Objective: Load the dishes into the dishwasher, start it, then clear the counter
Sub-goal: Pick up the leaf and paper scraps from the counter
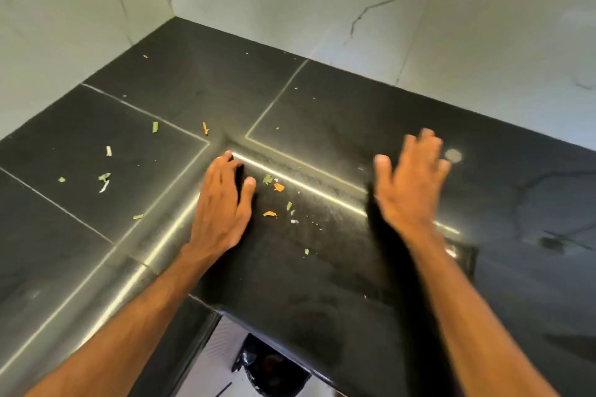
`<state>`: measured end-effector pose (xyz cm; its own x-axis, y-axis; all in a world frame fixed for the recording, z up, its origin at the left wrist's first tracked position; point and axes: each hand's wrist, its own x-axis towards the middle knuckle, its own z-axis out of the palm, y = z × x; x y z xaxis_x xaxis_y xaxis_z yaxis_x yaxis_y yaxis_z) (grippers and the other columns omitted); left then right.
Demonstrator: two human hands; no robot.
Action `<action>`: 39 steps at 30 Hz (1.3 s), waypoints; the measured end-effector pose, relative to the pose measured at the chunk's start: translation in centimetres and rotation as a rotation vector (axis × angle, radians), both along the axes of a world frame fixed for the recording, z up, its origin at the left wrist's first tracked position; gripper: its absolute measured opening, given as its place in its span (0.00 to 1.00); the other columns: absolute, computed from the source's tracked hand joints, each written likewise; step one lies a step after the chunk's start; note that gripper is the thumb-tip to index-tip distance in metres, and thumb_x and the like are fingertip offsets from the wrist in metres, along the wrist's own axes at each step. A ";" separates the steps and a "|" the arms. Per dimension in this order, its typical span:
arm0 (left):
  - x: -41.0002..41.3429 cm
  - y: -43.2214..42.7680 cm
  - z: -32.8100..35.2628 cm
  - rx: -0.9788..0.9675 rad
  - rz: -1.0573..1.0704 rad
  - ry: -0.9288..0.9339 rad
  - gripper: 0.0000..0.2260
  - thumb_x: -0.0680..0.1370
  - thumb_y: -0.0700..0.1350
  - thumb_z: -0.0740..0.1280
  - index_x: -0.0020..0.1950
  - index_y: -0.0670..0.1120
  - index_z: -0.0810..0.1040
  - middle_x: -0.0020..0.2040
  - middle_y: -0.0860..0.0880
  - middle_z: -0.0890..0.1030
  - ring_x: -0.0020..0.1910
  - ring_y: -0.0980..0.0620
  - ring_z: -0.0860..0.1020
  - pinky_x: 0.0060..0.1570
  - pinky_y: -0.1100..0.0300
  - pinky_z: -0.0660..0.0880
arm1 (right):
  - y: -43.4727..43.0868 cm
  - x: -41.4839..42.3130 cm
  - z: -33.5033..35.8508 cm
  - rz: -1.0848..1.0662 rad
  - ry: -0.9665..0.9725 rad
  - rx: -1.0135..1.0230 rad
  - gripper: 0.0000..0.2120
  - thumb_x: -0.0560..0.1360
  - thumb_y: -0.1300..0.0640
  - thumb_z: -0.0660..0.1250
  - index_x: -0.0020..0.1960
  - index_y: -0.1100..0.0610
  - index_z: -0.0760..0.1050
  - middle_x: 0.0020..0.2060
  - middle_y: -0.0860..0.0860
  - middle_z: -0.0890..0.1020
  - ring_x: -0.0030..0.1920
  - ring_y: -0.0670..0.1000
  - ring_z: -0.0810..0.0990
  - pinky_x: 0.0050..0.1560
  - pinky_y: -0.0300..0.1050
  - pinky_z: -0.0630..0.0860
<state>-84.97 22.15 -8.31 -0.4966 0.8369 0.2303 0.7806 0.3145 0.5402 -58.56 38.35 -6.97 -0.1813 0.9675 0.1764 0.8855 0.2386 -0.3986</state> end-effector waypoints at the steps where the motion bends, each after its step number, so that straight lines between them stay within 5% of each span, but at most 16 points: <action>1: 0.1 0.1 -0.2 -0.048 -0.016 0.049 0.21 0.84 0.52 0.59 0.73 0.43 0.67 0.77 0.46 0.64 0.78 0.48 0.59 0.78 0.55 0.54 | 1.4 2.4 -0.2 -0.089 -0.067 -0.070 0.36 0.82 0.38 0.50 0.80 0.63 0.55 0.81 0.61 0.50 0.81 0.60 0.46 0.77 0.67 0.45; 4: 0.1 1.4 -0.2 -0.102 -0.028 0.106 0.25 0.84 0.57 0.54 0.77 0.45 0.62 0.81 0.47 0.57 0.80 0.49 0.53 0.79 0.53 0.49 | 3.7 3.3 -0.8 -0.147 -0.167 -0.187 0.43 0.80 0.33 0.43 0.80 0.67 0.50 0.80 0.63 0.50 0.80 0.61 0.47 0.78 0.64 0.48; 8: -1.4 4.4 -0.1 -0.074 0.000 0.069 0.24 0.85 0.55 0.54 0.78 0.44 0.62 0.81 0.48 0.57 0.80 0.51 0.53 0.79 0.52 0.51 | 2.6 -7.0 -0.8 0.184 -0.194 -0.036 0.39 0.81 0.37 0.43 0.76 0.69 0.58 0.76 0.66 0.62 0.75 0.64 0.60 0.74 0.60 0.59; 14: -7.5 7.4 1.3 0.123 0.136 0.020 0.18 0.84 0.48 0.57 0.72 0.42 0.69 0.78 0.44 0.63 0.79 0.45 0.59 0.77 0.47 0.56 | -1.2 -17.7 0.7 0.760 0.134 -0.241 0.31 0.85 0.41 0.48 0.82 0.56 0.48 0.82 0.50 0.48 0.81 0.47 0.42 0.80 0.49 0.41; 17: -12.3 7.0 1.8 0.001 0.222 0.125 0.24 0.85 0.53 0.55 0.78 0.42 0.62 0.81 0.43 0.54 0.81 0.45 0.51 0.79 0.48 0.48 | 4.9 -16.1 0.8 0.564 0.061 -0.083 0.32 0.84 0.41 0.50 0.82 0.57 0.47 0.82 0.51 0.47 0.81 0.50 0.42 0.80 0.53 0.40; 22: -14.8 6.1 -0.1 -0.170 0.282 0.136 0.32 0.84 0.59 0.52 0.81 0.42 0.52 0.82 0.44 0.49 0.81 0.47 0.48 0.79 0.48 0.47 | 12.8 -17.7 -0.7 0.400 -0.265 -0.162 0.40 0.81 0.33 0.41 0.82 0.60 0.42 0.82 0.54 0.43 0.81 0.53 0.39 0.79 0.59 0.39; 27: -15.0 6.1 0.0 -0.156 0.275 0.100 0.30 0.85 0.58 0.51 0.82 0.43 0.50 0.82 0.46 0.50 0.81 0.51 0.49 0.79 0.53 0.47 | 7.5 -26.0 0.1 0.789 -0.213 -0.079 0.35 0.83 0.38 0.41 0.82 0.60 0.45 0.82 0.55 0.46 0.81 0.54 0.43 0.80 0.55 0.43; 31: -15.0 6.0 0.1 -0.133 0.264 0.102 0.27 0.86 0.54 0.49 0.82 0.44 0.52 0.82 0.47 0.53 0.81 0.52 0.51 0.79 0.52 0.48 | 4.2 -26.5 0.8 1.188 -0.047 -0.212 0.30 0.85 0.41 0.47 0.82 0.53 0.49 0.82 0.45 0.47 0.80 0.42 0.41 0.79 0.42 0.39; 34: -15.3 6.0 -0.2 -0.113 0.263 0.139 0.26 0.86 0.53 0.49 0.81 0.43 0.55 0.81 0.46 0.57 0.80 0.50 0.54 0.79 0.52 0.51 | 11.8 -27.7 0.8 0.952 0.052 -0.105 0.29 0.85 0.43 0.53 0.81 0.54 0.54 0.81 0.48 0.52 0.81 0.46 0.45 0.78 0.45 0.41; 36: -15.4 6.0 -0.4 -0.093 0.275 0.140 0.25 0.86 0.53 0.49 0.80 0.43 0.57 0.81 0.46 0.58 0.80 0.50 0.56 0.79 0.52 0.52 | 18.0 -28.8 0.7 0.781 -0.072 -0.083 0.32 0.84 0.41 0.51 0.81 0.57 0.53 0.81 0.52 0.52 0.81 0.50 0.47 0.80 0.54 0.45; 39: -16.1 6.7 -0.1 -0.006 0.333 0.090 0.24 0.85 0.53 0.52 0.78 0.43 0.63 0.81 0.47 0.59 0.80 0.51 0.54 0.78 0.56 0.51 | 21.6 -31.3 0.1 0.763 -0.267 -0.079 0.35 0.83 0.38 0.46 0.82 0.59 0.49 0.82 0.55 0.50 0.81 0.53 0.47 0.80 0.55 0.45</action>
<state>-101.06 28.82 -8.41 -0.7209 0.6334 0.2813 0.6788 0.5632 0.4712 -89.82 59.92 -6.87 -0.8224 0.5681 -0.0298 0.5579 0.7952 -0.2374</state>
